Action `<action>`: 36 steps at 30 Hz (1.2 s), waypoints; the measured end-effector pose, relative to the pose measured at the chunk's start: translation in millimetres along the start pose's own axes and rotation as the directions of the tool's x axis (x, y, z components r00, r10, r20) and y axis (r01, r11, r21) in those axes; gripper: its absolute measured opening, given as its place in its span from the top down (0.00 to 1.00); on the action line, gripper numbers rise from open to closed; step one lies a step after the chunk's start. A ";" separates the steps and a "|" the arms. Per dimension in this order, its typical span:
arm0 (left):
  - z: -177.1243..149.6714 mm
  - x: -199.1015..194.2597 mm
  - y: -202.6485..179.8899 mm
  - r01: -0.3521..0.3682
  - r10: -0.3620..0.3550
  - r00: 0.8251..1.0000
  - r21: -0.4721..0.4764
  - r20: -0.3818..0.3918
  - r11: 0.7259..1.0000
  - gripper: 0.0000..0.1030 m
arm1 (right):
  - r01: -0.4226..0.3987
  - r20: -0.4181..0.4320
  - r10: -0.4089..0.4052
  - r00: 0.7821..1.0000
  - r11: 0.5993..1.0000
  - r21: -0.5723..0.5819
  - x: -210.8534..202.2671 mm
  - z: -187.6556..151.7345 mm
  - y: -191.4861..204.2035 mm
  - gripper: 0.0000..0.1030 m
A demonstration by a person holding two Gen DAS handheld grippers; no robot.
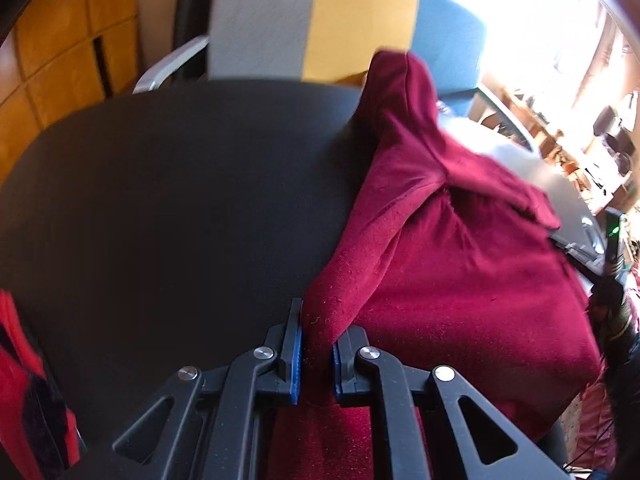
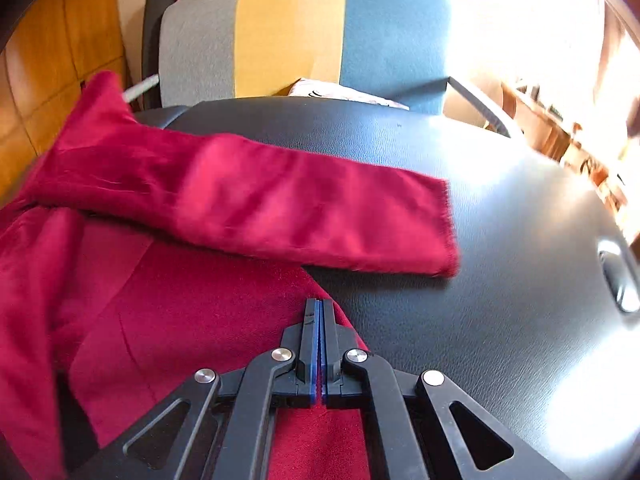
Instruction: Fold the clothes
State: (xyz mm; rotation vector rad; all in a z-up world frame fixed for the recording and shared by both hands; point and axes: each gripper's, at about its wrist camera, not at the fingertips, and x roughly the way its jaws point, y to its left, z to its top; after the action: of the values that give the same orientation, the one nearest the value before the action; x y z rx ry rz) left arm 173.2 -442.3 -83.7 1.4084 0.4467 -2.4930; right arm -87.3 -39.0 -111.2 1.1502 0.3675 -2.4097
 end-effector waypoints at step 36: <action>7.3 -55.8 -24.8 -0.301 0.299 0.952 0.014 0.060 0.954 0.75 | 0.294 0.039 -0.291 0.956 0.946 -0.133 43.1 37.7 -36.5 0.71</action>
State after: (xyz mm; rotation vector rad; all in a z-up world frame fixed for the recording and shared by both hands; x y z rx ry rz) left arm 186.8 -418.8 -28.6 1.2997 0.1760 -2.2904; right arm -154.5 -34.9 -119.9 1.0743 0.7339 -2.5954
